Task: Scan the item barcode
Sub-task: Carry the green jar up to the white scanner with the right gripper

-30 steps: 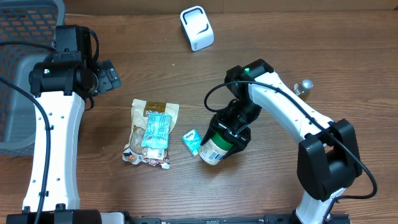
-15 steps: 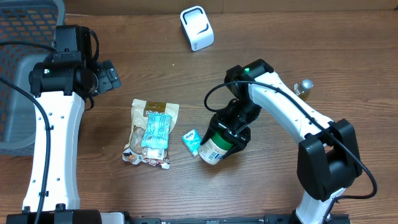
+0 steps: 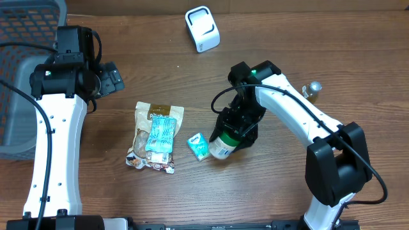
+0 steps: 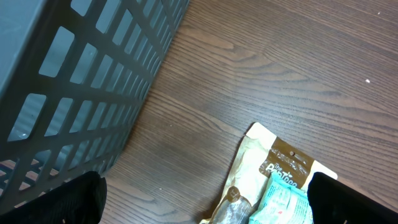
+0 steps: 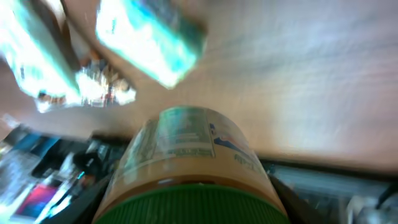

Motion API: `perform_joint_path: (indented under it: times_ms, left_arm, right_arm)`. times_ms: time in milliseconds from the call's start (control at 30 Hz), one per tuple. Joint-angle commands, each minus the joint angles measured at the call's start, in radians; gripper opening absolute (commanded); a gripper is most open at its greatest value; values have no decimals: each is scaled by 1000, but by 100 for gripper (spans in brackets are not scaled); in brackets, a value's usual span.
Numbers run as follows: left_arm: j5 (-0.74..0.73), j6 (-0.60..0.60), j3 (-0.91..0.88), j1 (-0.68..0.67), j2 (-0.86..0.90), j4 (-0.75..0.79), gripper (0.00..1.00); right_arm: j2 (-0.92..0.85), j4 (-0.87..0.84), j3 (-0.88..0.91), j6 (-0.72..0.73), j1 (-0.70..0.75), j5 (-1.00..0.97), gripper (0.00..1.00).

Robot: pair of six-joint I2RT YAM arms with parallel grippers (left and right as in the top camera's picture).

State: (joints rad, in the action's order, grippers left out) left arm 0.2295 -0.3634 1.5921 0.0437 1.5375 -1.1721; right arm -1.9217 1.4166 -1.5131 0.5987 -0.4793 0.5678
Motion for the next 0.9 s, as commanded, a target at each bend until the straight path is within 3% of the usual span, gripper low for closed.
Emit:
perform_joint_path:
  times_ms: [0, 367, 433, 467, 500, 600, 867]
  left_arm:
    - [13, 12, 9, 2, -5, 1, 100]
    - [13, 12, 9, 2, -5, 1, 100]
    - [13, 12, 9, 2, -5, 1, 99]
    - [13, 12, 9, 2, -5, 1, 99]
    - [13, 12, 9, 2, -5, 1, 99]
    - [13, 12, 9, 2, -5, 1, 100]
    - [13, 12, 9, 2, -5, 1, 100]
  right_arm:
    - [31, -77, -30, -4, -3, -185, 49]
    - [31, -332, -30, -10, -2, -330, 45]
    - [31, -381, -30, -116, -2, -338, 45]
    - [31, -399, -31, -158, -2, -330, 44]
    - [31, -418, -40, -198, -2, -320, 34]
    - [31, -397, -107, -197, -2, -330, 27]
    - [31, -290, -354, -254, -8, -381, 34]
